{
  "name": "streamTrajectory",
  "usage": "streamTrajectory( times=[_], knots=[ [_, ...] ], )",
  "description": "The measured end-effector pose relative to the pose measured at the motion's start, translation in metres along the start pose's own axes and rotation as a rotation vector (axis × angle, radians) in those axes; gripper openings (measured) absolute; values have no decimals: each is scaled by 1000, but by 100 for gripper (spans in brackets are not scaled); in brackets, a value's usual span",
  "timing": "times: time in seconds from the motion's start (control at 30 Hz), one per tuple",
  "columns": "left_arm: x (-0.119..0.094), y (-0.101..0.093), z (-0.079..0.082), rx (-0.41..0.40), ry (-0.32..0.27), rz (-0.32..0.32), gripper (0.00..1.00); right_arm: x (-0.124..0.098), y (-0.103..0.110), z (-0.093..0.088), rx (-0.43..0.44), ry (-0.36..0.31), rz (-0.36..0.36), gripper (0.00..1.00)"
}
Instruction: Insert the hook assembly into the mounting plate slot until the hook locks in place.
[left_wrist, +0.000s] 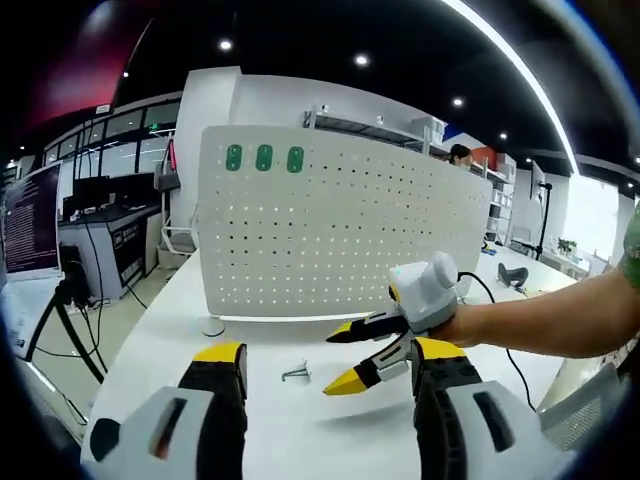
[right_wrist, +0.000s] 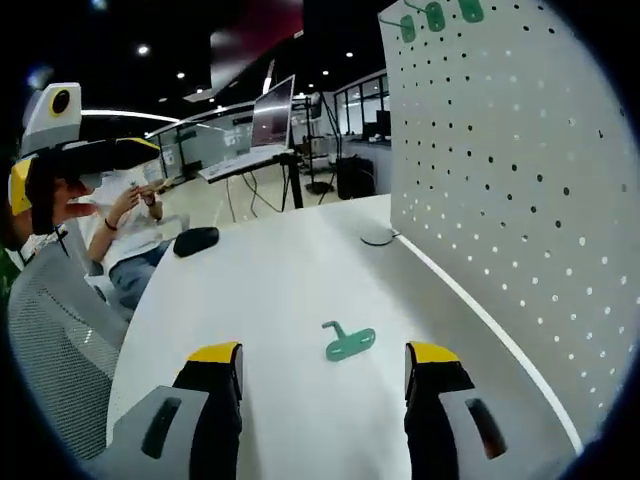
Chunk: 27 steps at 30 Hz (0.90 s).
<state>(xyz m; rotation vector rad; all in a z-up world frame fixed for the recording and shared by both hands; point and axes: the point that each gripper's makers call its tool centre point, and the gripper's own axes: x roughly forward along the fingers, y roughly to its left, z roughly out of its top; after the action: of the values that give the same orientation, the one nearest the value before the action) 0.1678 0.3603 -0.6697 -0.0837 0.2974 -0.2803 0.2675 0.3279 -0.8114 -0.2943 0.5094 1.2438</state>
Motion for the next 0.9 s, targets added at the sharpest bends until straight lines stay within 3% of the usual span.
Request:
streamTrajectory(
  times=[0.9],
  knots=[
    [12,2,-25,1,96,-8,68,33,-15,-12,-8,23,52,58]
  ],
)
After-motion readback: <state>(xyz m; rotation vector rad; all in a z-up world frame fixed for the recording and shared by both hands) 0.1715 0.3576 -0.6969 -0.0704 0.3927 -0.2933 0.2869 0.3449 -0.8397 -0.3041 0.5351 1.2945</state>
